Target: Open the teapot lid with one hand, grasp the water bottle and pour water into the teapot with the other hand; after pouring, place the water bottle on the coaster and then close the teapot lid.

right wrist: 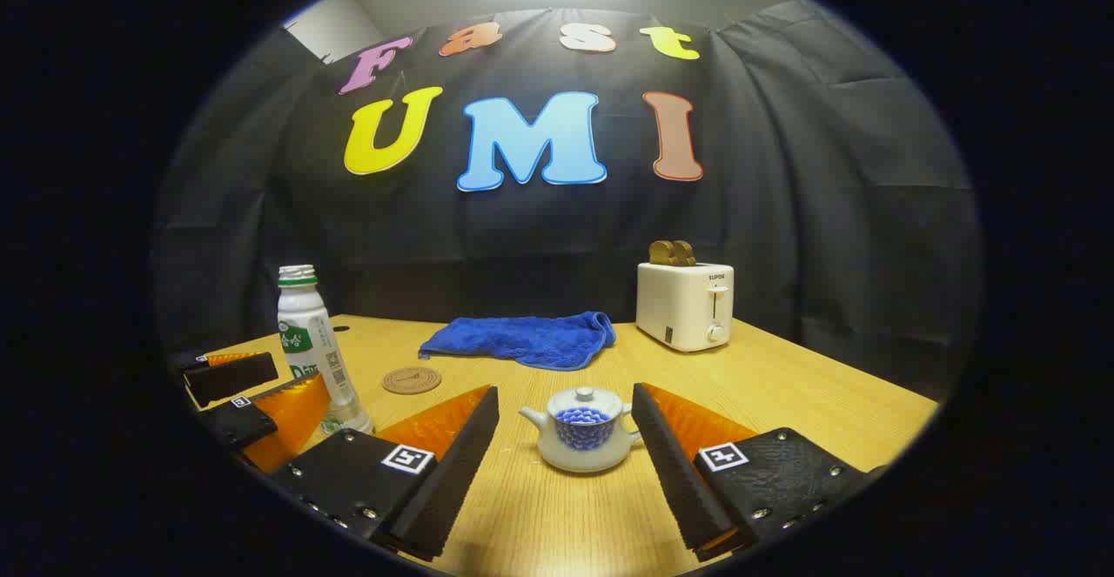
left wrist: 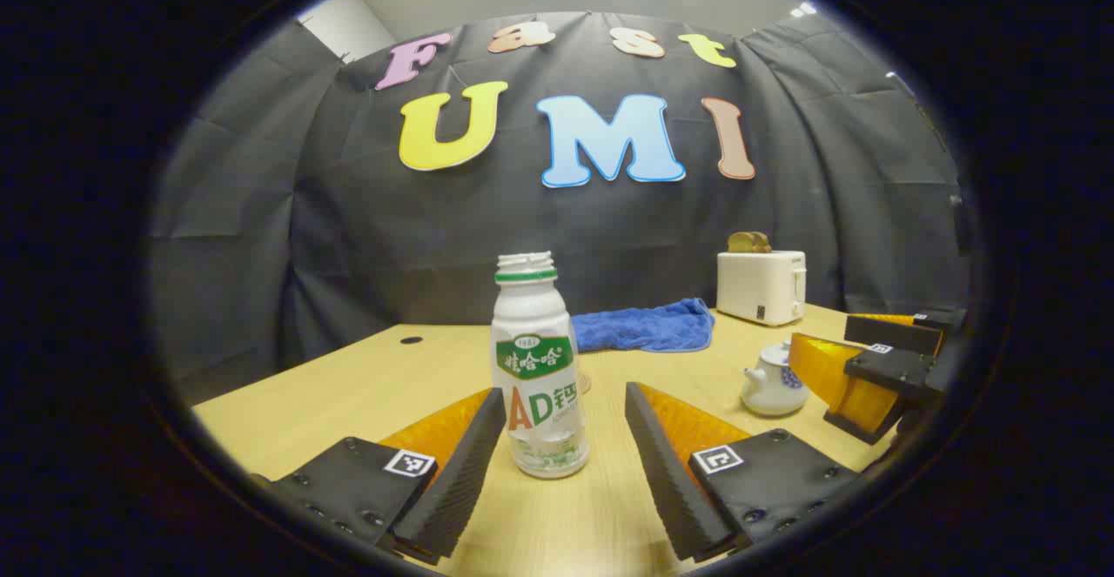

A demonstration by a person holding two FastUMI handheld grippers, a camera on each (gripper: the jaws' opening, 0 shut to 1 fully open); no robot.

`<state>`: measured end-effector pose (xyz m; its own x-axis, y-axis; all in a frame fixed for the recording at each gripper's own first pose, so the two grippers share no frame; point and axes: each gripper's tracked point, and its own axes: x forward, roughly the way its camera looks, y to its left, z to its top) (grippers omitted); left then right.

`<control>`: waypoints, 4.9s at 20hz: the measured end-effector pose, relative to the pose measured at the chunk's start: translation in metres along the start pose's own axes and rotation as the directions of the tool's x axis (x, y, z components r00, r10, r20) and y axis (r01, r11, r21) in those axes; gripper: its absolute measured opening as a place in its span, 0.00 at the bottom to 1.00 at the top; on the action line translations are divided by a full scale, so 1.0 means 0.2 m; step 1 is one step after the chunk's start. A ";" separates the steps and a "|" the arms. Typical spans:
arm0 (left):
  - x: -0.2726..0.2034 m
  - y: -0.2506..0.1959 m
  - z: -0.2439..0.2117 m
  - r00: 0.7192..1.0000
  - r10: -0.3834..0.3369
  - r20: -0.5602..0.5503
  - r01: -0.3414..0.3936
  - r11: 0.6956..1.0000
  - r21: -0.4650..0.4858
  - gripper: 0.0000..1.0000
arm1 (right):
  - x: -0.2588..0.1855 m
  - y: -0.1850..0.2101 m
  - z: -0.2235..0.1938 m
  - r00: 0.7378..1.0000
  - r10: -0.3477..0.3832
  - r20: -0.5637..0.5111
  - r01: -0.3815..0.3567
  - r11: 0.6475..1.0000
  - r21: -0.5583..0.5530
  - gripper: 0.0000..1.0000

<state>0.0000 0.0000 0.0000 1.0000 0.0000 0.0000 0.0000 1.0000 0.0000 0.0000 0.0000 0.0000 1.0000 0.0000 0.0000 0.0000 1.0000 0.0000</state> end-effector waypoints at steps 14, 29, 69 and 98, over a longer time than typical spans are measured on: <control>0.02 -0.06 -0.02 0.998 -0.045 -0.050 0.042 0.997 -0.063 0.90 | 0.28 -0.02 -0.08 0.987 0.066 -0.147 -0.075 0.996 -0.051 0.46; 0.05 -0.06 -0.04 0.997 -0.054 -0.052 0.049 0.994 -0.095 0.95 | 0.32 -0.01 -0.10 0.986 0.072 -0.151 -0.084 0.994 -0.070 0.47; 0.31 0.08 -0.16 0.991 0.053 -0.127 -0.046 0.997 0.061 0.92 | 0.27 -0.56 0.10 0.998 -0.050 0.047 0.051 0.999 -0.003 0.05; 0.34 -0.37 0.01 0.999 0.001 0.038 -0.032 0.559 0.828 0.82 | 0.24 -0.65 0.08 0.996 -0.075 0.039 0.071 0.994 0.088 0.05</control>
<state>0.0689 -0.0730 0.0013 0.9993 0.0006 0.0384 -0.0321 0.5591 0.8285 0.0481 -0.1298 0.0167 0.9964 -0.0748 0.0389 0.0711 0.9935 0.0884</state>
